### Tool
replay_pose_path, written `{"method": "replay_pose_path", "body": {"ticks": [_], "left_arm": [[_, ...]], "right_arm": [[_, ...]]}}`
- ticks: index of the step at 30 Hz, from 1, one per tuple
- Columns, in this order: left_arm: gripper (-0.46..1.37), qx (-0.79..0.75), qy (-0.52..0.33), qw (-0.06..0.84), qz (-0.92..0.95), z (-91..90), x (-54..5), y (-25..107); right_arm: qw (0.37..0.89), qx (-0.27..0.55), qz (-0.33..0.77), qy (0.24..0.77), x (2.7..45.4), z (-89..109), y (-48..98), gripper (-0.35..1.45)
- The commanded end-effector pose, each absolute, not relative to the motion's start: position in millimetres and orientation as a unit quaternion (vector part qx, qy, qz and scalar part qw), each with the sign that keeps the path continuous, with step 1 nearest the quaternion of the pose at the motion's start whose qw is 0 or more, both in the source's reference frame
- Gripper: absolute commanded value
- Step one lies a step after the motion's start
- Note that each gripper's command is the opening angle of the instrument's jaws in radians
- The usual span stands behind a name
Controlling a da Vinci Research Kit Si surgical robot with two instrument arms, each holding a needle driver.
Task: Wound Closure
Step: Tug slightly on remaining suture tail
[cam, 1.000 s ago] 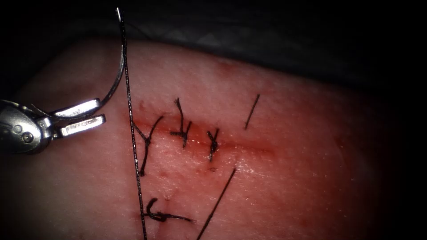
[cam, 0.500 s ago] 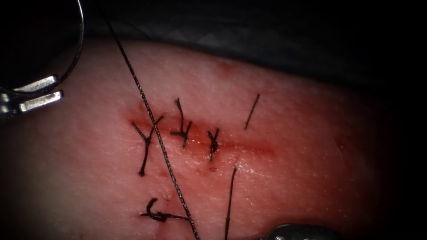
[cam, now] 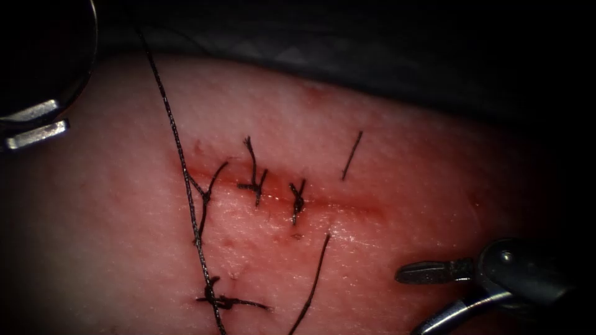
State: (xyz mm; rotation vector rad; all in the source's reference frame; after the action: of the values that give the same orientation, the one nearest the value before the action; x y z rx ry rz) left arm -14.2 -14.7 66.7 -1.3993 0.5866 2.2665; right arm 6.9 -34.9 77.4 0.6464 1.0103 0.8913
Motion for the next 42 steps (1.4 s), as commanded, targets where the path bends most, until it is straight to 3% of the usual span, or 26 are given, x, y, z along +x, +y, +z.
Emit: {"method": "replay_pose_path", "body": {"ticks": [1, 8, 18, 42], "left_arm": [[-0.35, -0.507, 0.206, 0.2, 0.813, 66.9, -14.9, -14.9], [-0.35, -0.515, 0.194, 0.187, 0.813, 67.0, -17.8, -15.8], [-0.35, -0.517, 0.195, 0.182, 0.813, 67.1, -18.4, -16.1], [-0.35, -0.519, 0.179, 0.176, 0.817, 67.7, -21.1, -17.0]], "right_arm": [[0.728, 0.288, 0.431, 0.449, 6.9, 78.2, -34.7, 0.94], [0.696, 0.24, 0.563, 0.376, 6.0, 83.4, -32.2, 0.9], [0.639, 0.192, 0.657, 0.349, 6.5, 87.9, -29.2, 0.9], [0.627, 0.204, 0.693, 0.291, 11.0, 97.4, -29.3, 0.99]]}}
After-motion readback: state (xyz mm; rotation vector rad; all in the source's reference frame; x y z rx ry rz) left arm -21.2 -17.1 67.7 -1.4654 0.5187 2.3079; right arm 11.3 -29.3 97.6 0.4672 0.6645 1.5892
